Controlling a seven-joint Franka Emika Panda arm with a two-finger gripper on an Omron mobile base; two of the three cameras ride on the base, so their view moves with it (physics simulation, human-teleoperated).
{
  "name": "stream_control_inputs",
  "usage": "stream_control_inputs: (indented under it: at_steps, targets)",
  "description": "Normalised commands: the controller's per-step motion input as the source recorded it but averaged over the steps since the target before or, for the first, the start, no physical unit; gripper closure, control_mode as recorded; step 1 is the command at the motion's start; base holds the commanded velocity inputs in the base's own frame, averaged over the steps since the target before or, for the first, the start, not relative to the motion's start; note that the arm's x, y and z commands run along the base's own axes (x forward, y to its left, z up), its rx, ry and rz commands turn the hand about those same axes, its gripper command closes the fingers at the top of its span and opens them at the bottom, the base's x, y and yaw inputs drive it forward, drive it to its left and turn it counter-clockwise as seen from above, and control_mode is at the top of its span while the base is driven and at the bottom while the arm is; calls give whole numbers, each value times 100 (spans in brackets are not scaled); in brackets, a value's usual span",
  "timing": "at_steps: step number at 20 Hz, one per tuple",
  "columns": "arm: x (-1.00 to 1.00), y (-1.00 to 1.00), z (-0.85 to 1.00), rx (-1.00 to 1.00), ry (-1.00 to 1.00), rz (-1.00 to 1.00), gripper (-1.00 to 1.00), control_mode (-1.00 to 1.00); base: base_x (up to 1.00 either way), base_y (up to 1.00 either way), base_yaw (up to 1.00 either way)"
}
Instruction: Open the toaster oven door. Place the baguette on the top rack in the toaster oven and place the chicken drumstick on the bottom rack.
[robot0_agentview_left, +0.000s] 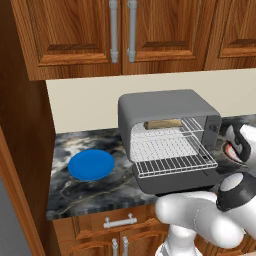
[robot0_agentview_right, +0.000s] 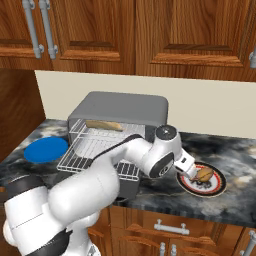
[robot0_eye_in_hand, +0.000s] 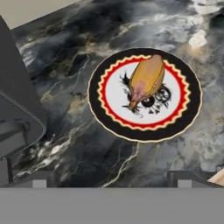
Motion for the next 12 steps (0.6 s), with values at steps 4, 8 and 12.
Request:
stream_control_inputs:
  at_steps: [4, 8, 12]
  targets:
    - [1, -52, -31, 0, 12, -14, -100, -100, 0, 0, 0]
    - [1, -29, -66, 3, 3, -6, -100, -100, 0, 0, 0]
    - [23, -4, -61, 0, 0, 0, -100, -100, 0, 0, 0]
